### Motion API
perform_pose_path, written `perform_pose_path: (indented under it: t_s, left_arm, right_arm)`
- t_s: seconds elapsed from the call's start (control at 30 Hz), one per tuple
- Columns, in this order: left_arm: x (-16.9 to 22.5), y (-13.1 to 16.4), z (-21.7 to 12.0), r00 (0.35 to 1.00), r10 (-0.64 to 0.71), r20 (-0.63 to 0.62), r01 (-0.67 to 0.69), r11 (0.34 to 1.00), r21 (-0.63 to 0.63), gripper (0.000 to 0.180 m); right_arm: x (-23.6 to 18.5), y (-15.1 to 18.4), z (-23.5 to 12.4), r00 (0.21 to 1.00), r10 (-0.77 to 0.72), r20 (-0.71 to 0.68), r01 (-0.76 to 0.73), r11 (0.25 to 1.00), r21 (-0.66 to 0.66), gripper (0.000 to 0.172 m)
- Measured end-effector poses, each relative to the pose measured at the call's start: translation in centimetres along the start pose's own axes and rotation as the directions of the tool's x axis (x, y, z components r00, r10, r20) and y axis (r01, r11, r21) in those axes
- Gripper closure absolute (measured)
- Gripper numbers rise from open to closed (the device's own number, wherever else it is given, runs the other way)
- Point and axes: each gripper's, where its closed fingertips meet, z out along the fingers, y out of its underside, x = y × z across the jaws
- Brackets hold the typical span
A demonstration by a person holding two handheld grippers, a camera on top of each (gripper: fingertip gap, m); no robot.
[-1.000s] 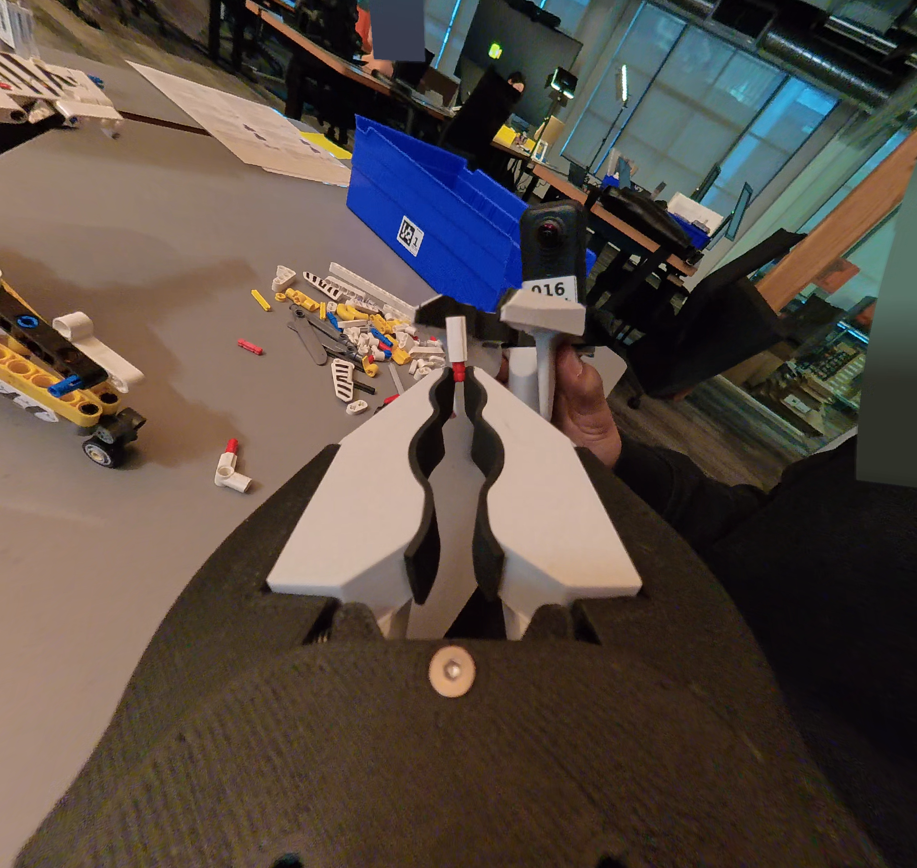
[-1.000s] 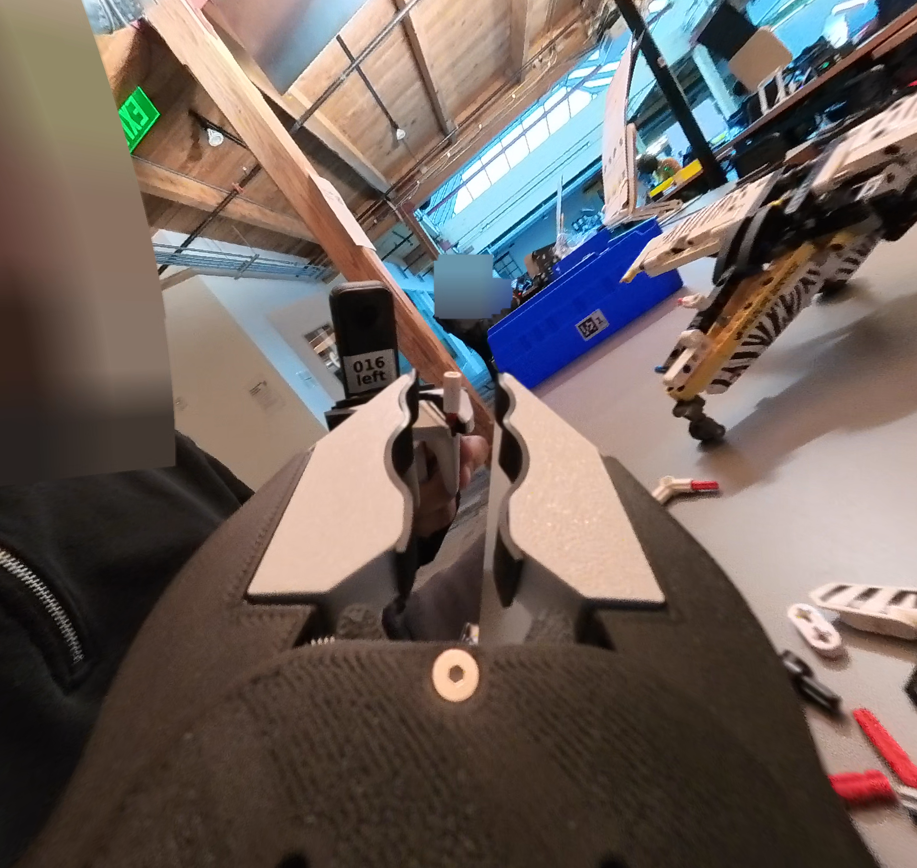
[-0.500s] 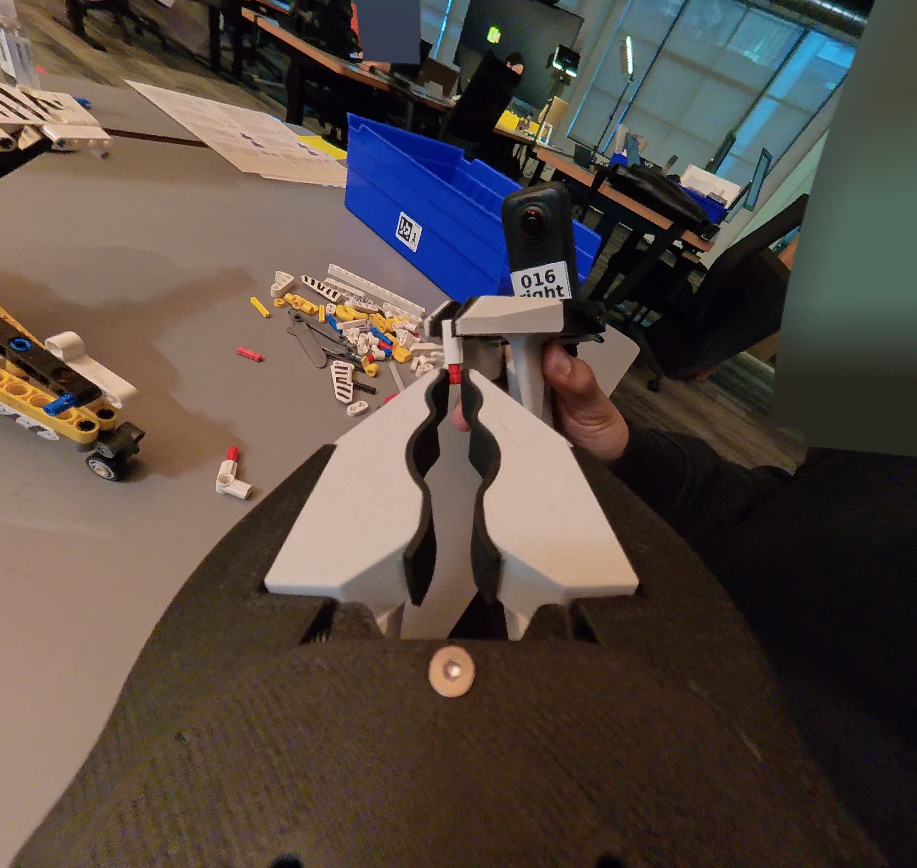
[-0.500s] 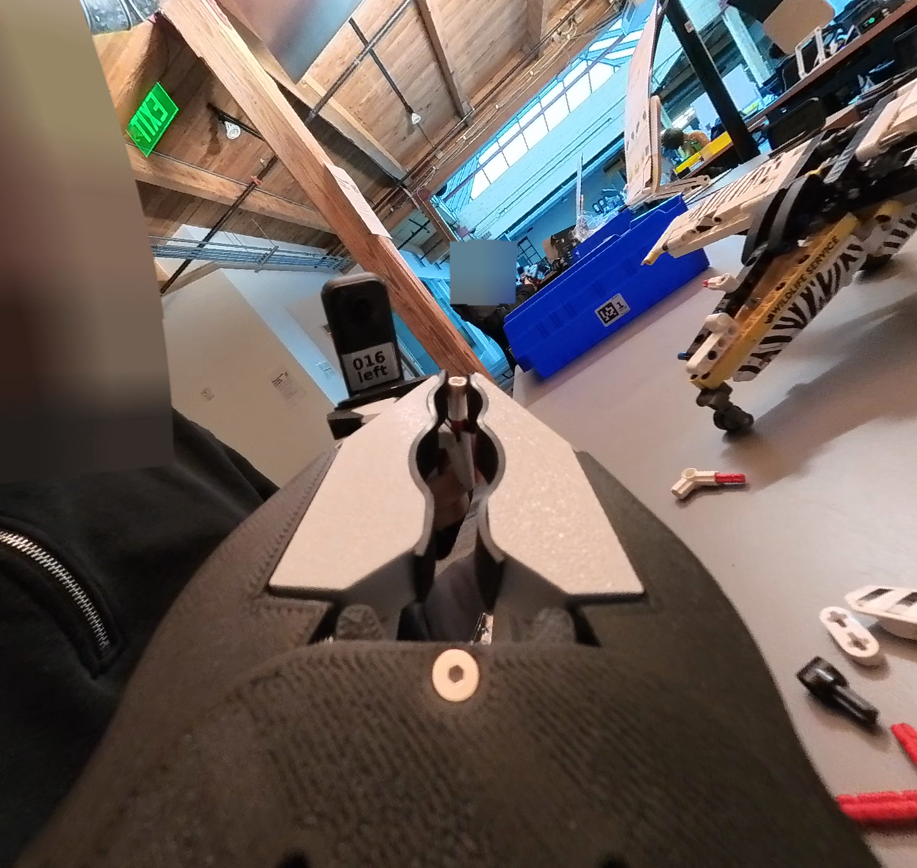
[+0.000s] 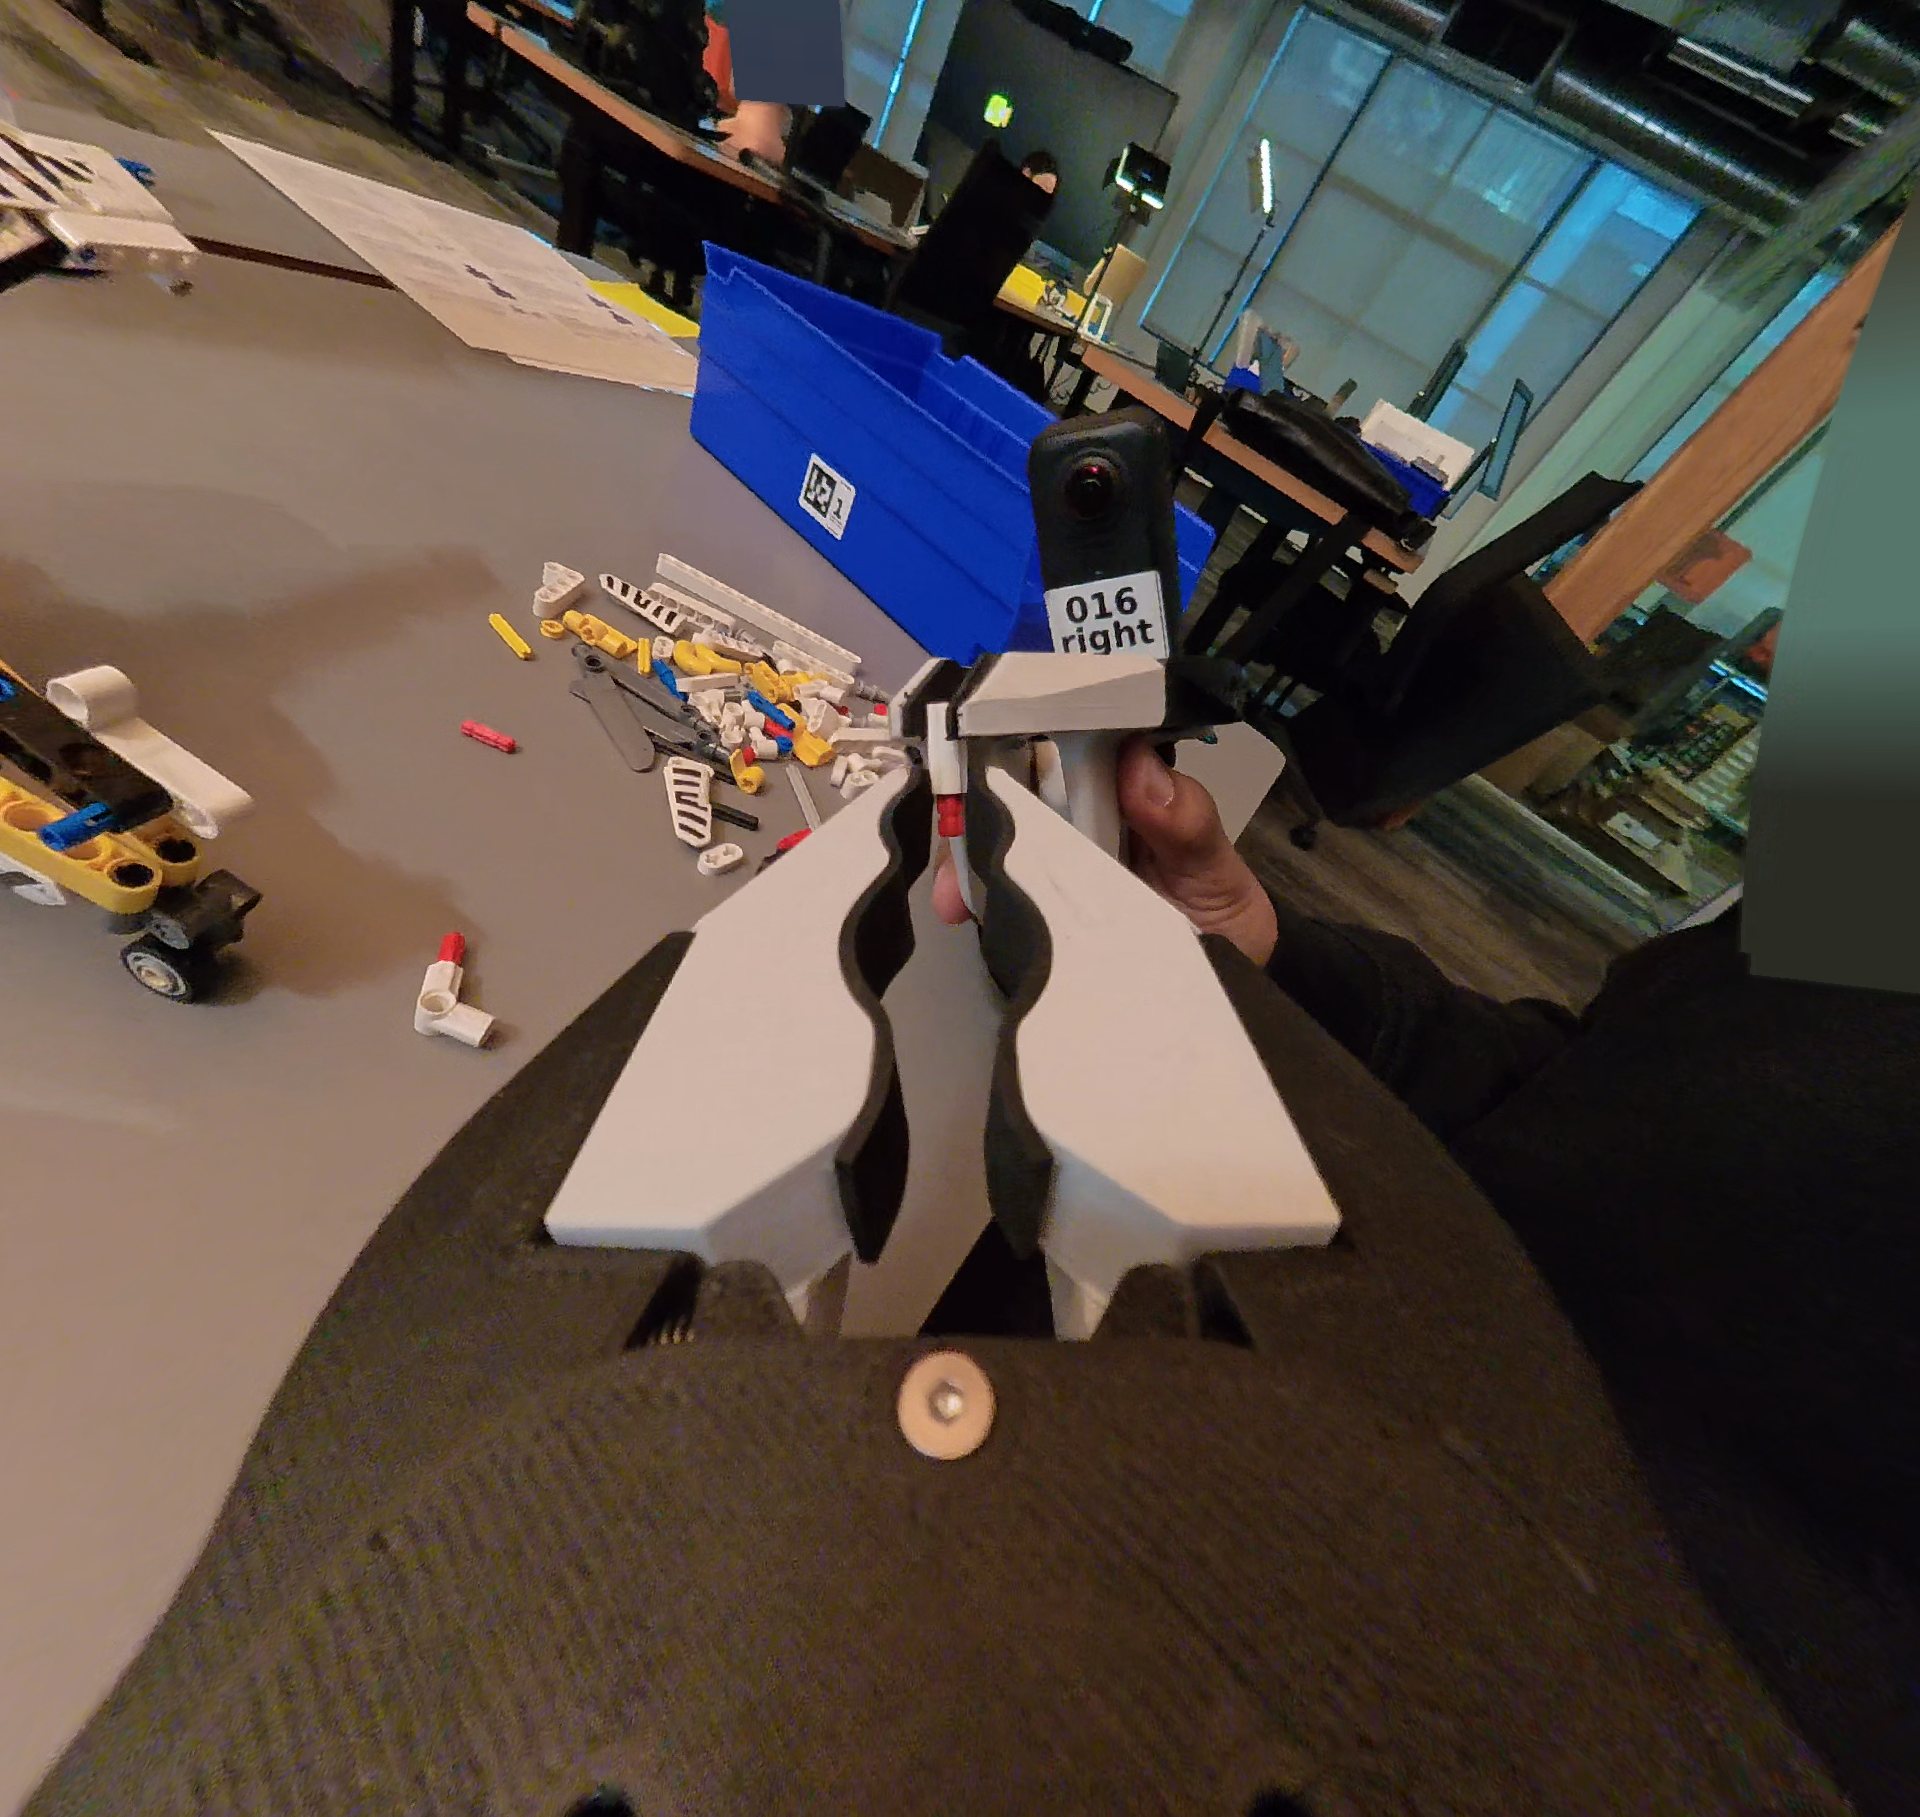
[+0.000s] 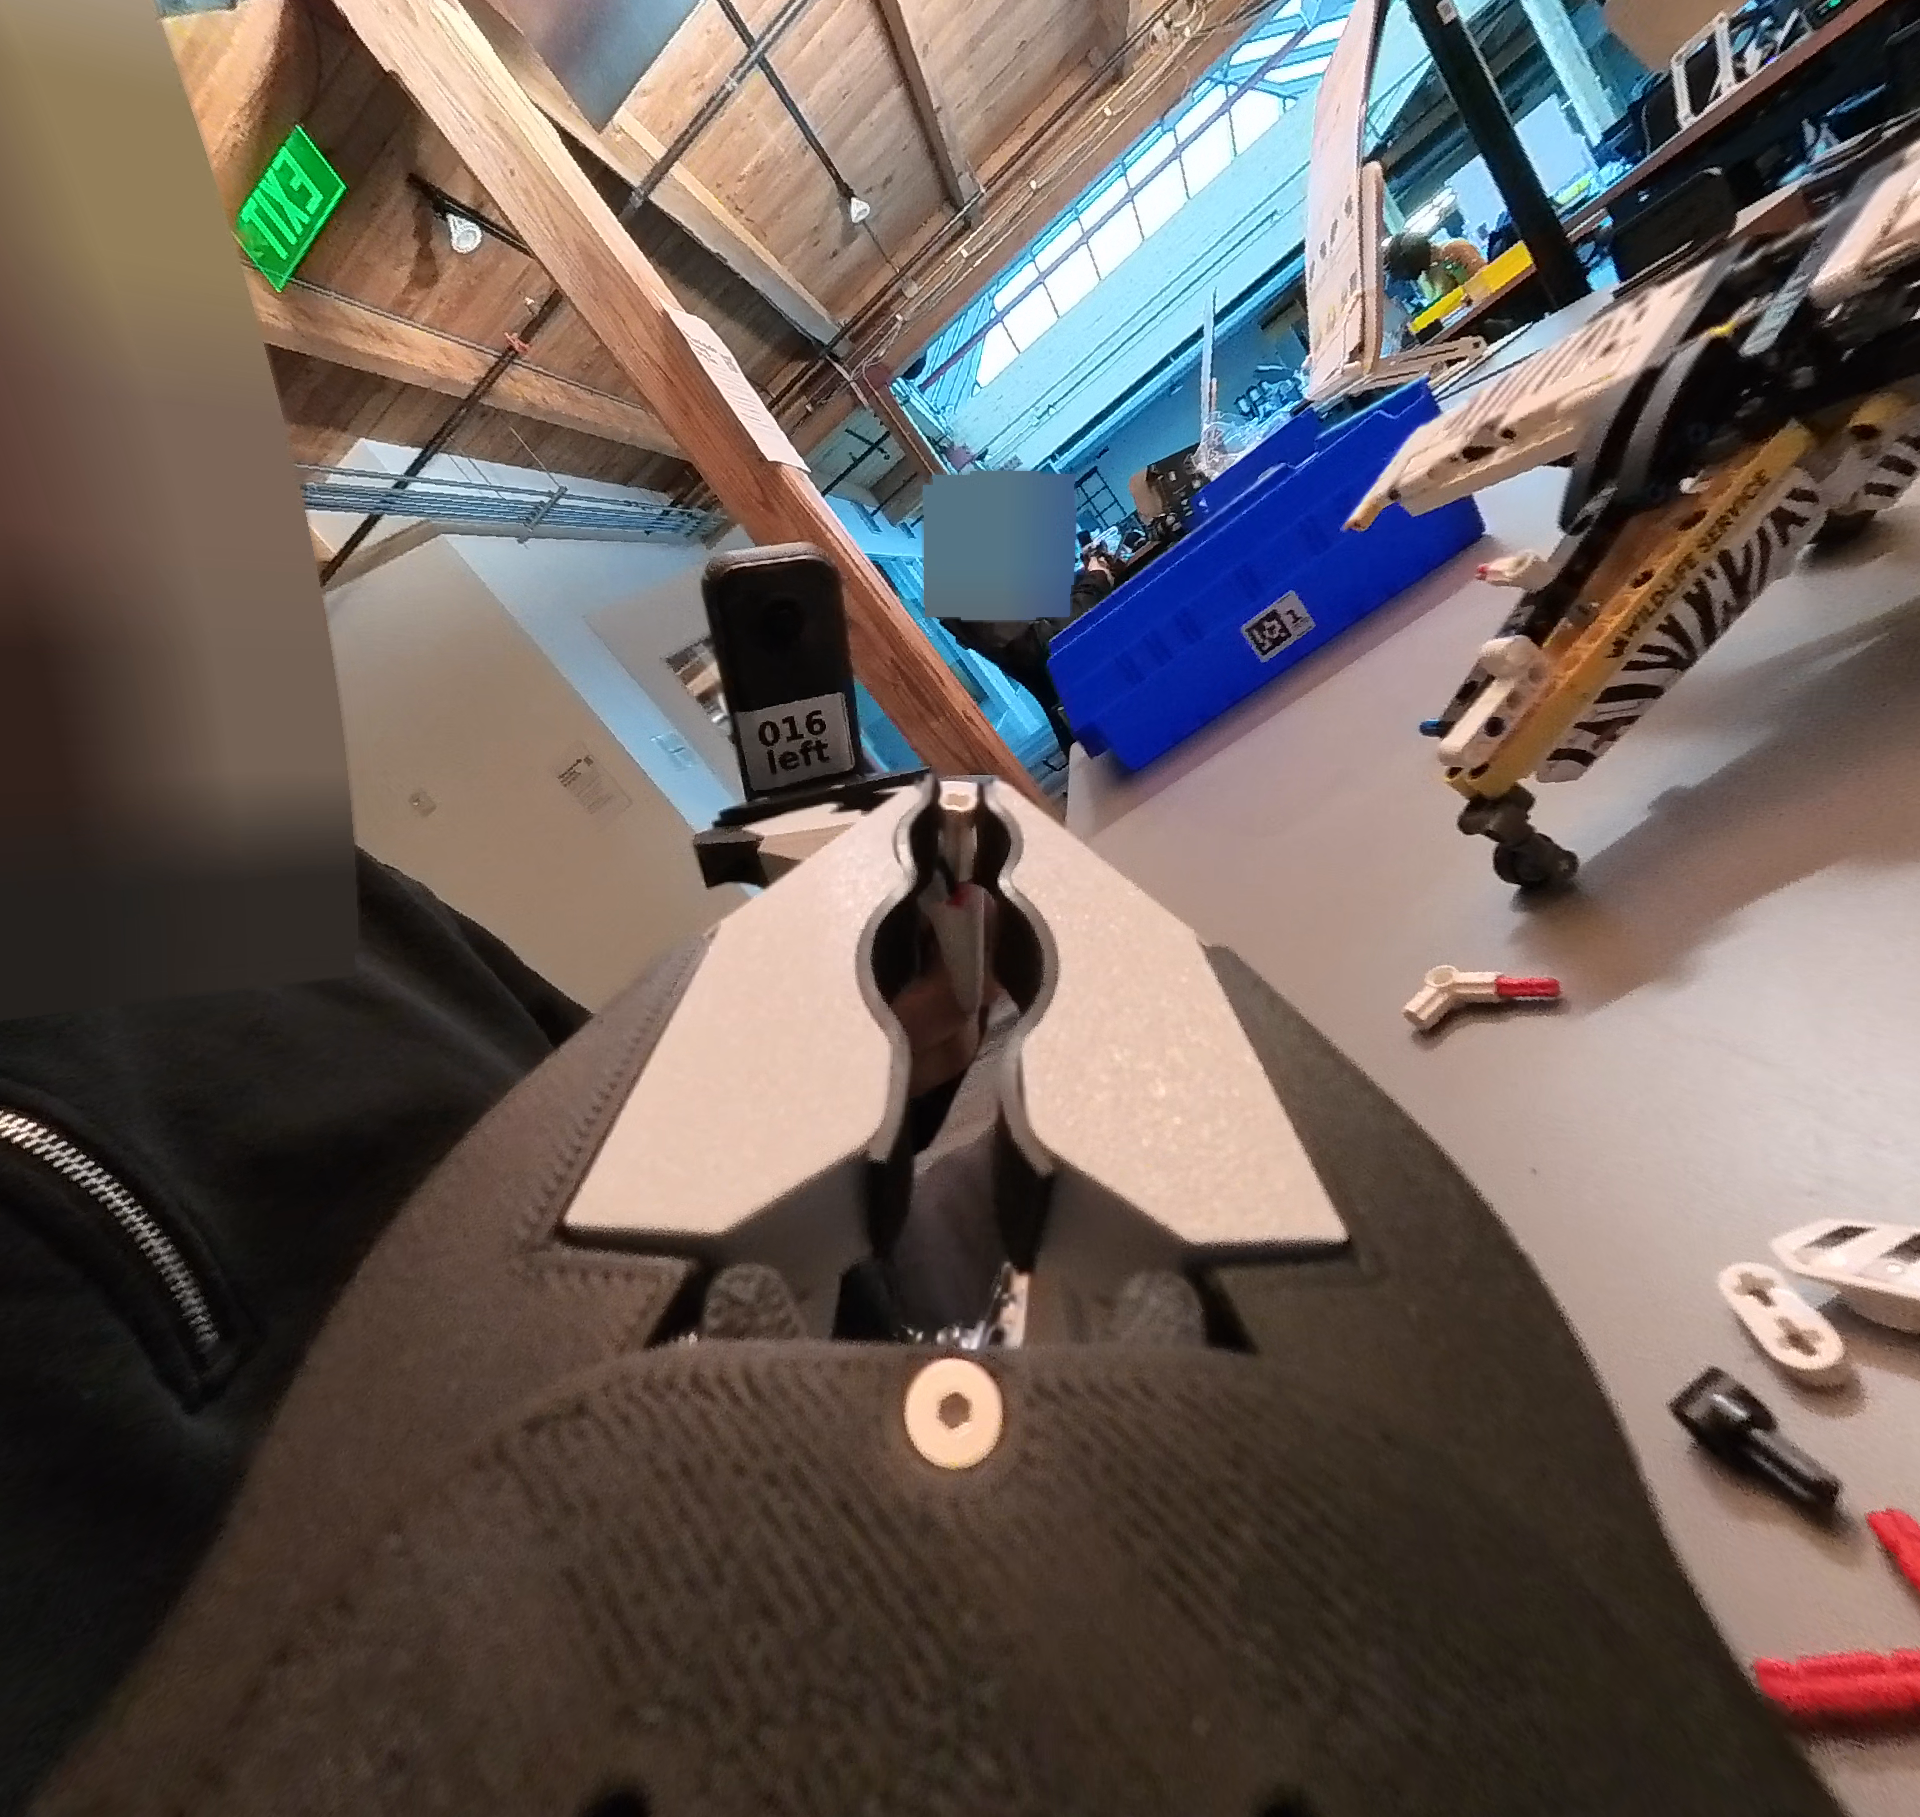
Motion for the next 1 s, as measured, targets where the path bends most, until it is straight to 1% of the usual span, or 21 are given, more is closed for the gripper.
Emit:
perform_pose_path:
  t_s: [0.13,0.37,0.57,0.77,1.0]
  left_arm:
    - [0.2,0.0,0.4,1.0,-0.019,0.005,0.019,1.0,0.011,0.176]
    - [0.8,-0.5,0.7,0.998,-0.062,-0.027,0.063,0.997,0.046,0.176]
    - [0.9,-0.6,0.8,0.996,-0.086,-0.039,0.088,0.994,0.06,0.176]
    - [0.9,-0.5,0.7,0.993,-0.105,-0.054,0.109,0.992,0.067,0.175]
    - [1.1,-0.5,0.7,0.986,-0.14,-0.092,0.148,0.985,0.085,0.175]
  right_arm:
    - [0.0,-0.4,-0.4,0.999,-0.034,-0.024,0.034,0.999,0.019,0.169]
    - [-0.4,-1.2,-0.8,0.998,-0.049,-0.041,0.053,0.993,0.103,0.169]
    - [-0.3,-1.5,-1.0,0.999,0.033,-0.019,-0.029,0.986,0.166,0.169]
    - [-0.2,-1.5,-1.2,0.998,0.039,-0.047,-0.028,0.979,0.2,0.169]
    - [-0.3,-1.8,-1.5,0.997,0.074,-0.015,-0.068,0.965,0.252,0.169]
